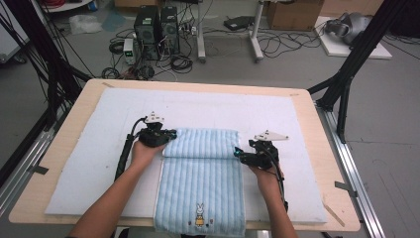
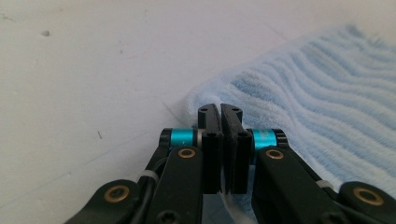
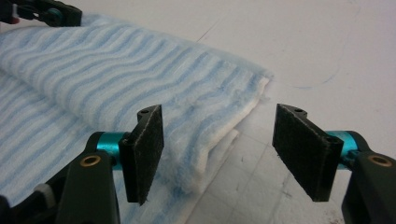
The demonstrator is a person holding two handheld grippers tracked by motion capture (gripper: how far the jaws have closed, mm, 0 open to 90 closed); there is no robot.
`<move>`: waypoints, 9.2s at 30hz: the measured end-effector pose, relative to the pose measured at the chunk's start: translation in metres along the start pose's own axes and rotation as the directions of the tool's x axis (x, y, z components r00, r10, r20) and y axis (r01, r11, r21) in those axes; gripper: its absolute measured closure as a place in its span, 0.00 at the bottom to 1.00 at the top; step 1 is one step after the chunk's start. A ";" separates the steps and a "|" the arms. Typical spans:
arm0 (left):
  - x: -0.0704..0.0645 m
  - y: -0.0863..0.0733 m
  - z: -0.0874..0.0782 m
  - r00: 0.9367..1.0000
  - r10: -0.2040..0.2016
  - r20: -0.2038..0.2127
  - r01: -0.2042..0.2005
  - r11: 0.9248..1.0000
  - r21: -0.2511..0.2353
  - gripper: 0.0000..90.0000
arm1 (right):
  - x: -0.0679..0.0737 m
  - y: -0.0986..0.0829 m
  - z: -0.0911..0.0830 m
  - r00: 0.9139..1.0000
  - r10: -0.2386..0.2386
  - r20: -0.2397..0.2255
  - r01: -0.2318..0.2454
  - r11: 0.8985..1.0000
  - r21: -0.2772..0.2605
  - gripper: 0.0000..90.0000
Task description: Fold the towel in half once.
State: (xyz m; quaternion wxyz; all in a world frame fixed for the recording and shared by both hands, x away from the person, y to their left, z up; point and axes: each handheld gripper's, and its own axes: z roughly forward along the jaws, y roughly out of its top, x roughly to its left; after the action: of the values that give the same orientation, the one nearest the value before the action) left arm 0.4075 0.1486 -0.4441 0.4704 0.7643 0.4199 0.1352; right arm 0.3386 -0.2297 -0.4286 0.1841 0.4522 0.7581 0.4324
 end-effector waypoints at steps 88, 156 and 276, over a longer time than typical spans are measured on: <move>-0.018 -0.040 -0.041 0.997 -0.082 -0.011 0.083 0.996 0.040 0.97 | 0.025 -0.015 0.006 0.995 -0.093 0.027 0.088 0.985 0.149 0.96; 0.026 0.016 -0.010 0.997 -0.078 -0.005 0.078 0.996 -0.048 0.64 | -0.020 0.044 0.048 0.995 0.003 0.099 -0.005 1.000 0.016 0.59; -0.028 -0.033 -0.029 0.996 -0.066 -0.054 0.070 0.994 0.083 0.81 | 0.003 -0.013 0.017 1.000 0.021 0.008 -0.022 0.993 0.118 0.74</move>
State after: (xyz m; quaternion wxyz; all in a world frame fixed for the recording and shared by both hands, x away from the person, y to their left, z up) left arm 0.3562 0.1514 -0.4508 0.4311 0.7651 0.4628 0.1206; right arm 0.3419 -0.2215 -0.4487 0.1551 0.4719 0.7767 0.3873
